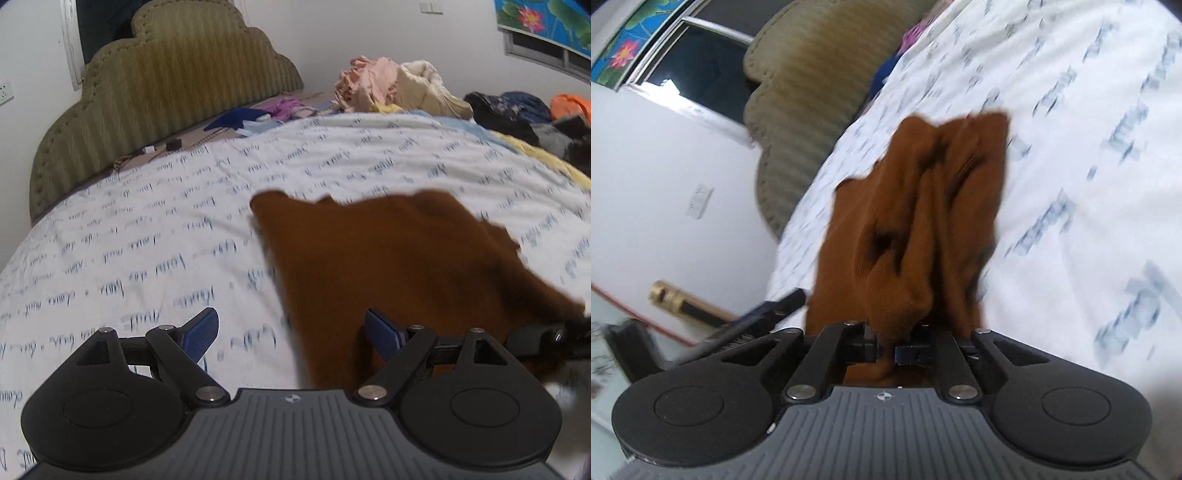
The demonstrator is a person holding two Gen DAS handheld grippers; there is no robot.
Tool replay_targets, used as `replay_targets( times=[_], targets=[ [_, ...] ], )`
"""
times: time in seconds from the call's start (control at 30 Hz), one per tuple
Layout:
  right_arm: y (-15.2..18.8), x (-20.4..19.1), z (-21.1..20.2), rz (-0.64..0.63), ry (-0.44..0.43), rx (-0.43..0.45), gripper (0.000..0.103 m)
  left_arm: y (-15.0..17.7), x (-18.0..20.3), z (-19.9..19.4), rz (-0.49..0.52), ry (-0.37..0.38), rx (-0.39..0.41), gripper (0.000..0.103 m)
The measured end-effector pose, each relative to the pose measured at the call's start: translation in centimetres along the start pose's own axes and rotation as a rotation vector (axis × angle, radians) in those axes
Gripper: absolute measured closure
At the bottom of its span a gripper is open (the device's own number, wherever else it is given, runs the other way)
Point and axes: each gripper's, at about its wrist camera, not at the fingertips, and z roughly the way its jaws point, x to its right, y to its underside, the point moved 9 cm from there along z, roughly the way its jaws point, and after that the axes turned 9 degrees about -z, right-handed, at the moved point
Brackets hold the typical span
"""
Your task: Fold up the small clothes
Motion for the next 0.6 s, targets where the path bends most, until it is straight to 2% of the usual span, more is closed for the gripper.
replay_targets(
  times=[0.13, 0.2, 0.23, 0.3, 0.33, 0.37, 0.4, 0.43, 0.47, 0.5, 0.53, 0.6],
  targets=[
    [0.9, -0.4, 0.0, -0.044, 0.036, -0.043, 0.091, 1.2, -0.3, 0.4, -0.013, 0.002, -0.028, 0.016],
    [0.9, -0.8, -0.3, -0.021, 0.004, -0.054, 0.091, 1.4, -0.4, 0.2, -0.046, 0.026, -0.033, 0.016],
    [0.9, -1.1, -0.4, -0.049, 0.023, -0.056, 0.091, 1.4, -0.5, 0.1, -0.055, 0.040, -0.033, 0.016],
    [1.1, -1.1, -0.7, -0.131, 0.094, -0.071, 0.087, 1.7, -0.5, 0.2, -0.048, 0.033, -0.043, 0.016],
    [1.3, -1.0, -0.7, -0.155, 0.107, -0.101, 0.082, 1.9, -0.6, 0.2, -0.041, 0.026, -0.047, 0.016],
    [1.2, -1.0, -1.0, -0.166, 0.103, -0.120, 0.081, 1.9, -0.8, 0.1, -0.041, 0.025, -0.045, 0.016],
    [1.0, -1.2, -1.7, -0.183, 0.107, -0.115, 0.072, 1.7, -0.9, -0.2, -0.047, 0.033, -0.041, 0.016],
    [0.4, -1.5, -2.6, -0.216, 0.130, -0.091, 0.053, 1.5, -1.0, -0.4, -0.058, 0.046, -0.036, 0.016],
    [-0.4, -1.7, -3.5, -0.258, 0.165, -0.056, 0.042, 1.1, -1.1, -0.5, -0.073, 0.061, -0.034, 0.016],
    [-0.9, -1.2, -4.7, -0.288, 0.197, -0.019, 0.017, 0.8, -1.3, -0.4, -0.092, 0.076, -0.038, 0.016],
    [-1.8, -1.0, -5.2, -0.305, 0.225, 0.014, 0.003, 0.5, -1.5, 0.0, -0.122, 0.095, -0.053, 0.016],
    [-3.1, 0.0, -5.3, -0.280, 0.239, 0.023, 0.006, 0.4, -1.7, 1.2, -0.201, 0.140, -0.106, 0.016]
  ],
)
